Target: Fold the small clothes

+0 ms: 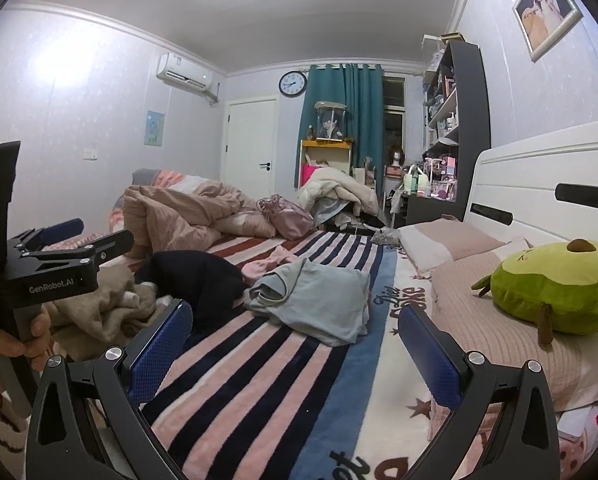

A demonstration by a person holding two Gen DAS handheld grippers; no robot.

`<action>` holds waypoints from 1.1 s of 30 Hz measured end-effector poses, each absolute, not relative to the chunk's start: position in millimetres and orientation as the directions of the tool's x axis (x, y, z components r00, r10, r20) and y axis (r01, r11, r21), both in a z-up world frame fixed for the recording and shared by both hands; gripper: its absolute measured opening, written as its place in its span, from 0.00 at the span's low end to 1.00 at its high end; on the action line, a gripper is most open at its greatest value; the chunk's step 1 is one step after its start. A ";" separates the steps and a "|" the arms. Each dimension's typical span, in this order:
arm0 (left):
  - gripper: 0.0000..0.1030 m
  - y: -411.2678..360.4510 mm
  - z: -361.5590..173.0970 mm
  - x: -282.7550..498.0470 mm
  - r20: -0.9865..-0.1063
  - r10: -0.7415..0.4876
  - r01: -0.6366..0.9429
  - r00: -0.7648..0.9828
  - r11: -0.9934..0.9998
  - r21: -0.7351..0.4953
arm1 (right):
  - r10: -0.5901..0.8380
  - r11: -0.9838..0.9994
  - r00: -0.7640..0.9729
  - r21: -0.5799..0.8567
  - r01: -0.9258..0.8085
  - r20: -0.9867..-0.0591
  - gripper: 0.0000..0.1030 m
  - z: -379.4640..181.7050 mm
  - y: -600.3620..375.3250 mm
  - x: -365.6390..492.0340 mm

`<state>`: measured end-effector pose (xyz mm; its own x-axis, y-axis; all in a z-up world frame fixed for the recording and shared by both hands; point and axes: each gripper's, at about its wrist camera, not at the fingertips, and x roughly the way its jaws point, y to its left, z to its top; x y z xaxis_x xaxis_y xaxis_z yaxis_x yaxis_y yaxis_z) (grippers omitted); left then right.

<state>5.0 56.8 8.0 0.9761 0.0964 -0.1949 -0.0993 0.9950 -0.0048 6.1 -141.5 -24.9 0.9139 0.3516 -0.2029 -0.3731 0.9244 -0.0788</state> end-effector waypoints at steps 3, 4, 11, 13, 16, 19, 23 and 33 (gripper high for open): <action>0.99 57.4 8.2 4.1 -0.194 0.095 -0.098 0.976 0.995 -0.006 | 0.353 0.924 0.913 -0.077 -0.374 -0.205 1.00 -25.3 -142.3 7.0; 0.99 57.7 8.7 4.0 -0.195 0.096 -0.098 0.976 0.995 -0.004 | 0.352 0.925 0.913 -0.075 -0.373 -0.206 1.00 -25.5 -142.3 6.9; 0.99 57.3 10.2 2.9 -0.191 0.089 -0.091 0.978 0.996 0.000 | 0.341 0.930 0.917 -0.070 -0.362 -0.209 1.00 -24.8 -146.3 8.7; 0.99 57.1 11.2 2.7 -0.189 0.088 -0.089 0.978 0.996 0.003 | 0.346 0.929 0.915 -0.064 -0.366 -0.208 1.00 -24.6 -147.1 8.3; 0.99 55.4 13.0 1.2 -0.182 0.077 -0.079 0.980 0.997 -0.004 | 0.343 0.930 0.917 -0.066 -0.362 -0.206 1.00 -24.5 -147.3 7.3; 0.99 52.6 15.0 -0.7 -0.175 0.065 -0.067 0.982 0.998 -0.001 | 0.340 0.931 0.918 -0.063 -0.359 -0.204 1.00 -24.0 -148.1 5.9; 0.99 50.0 16.7 -3.1 -0.169 0.058 -0.057 0.984 0.998 0.007 | 0.337 0.933 0.920 -0.061 -0.355 -0.200 1.00 -23.5 -148.7 4.5; 0.99 51.9 15.5 -6.8 -0.178 0.069 -0.069 0.982 0.998 0.006 | 0.331 0.936 0.923 -0.054 -0.347 -0.197 1.00 -21.7 -147.9 -0.2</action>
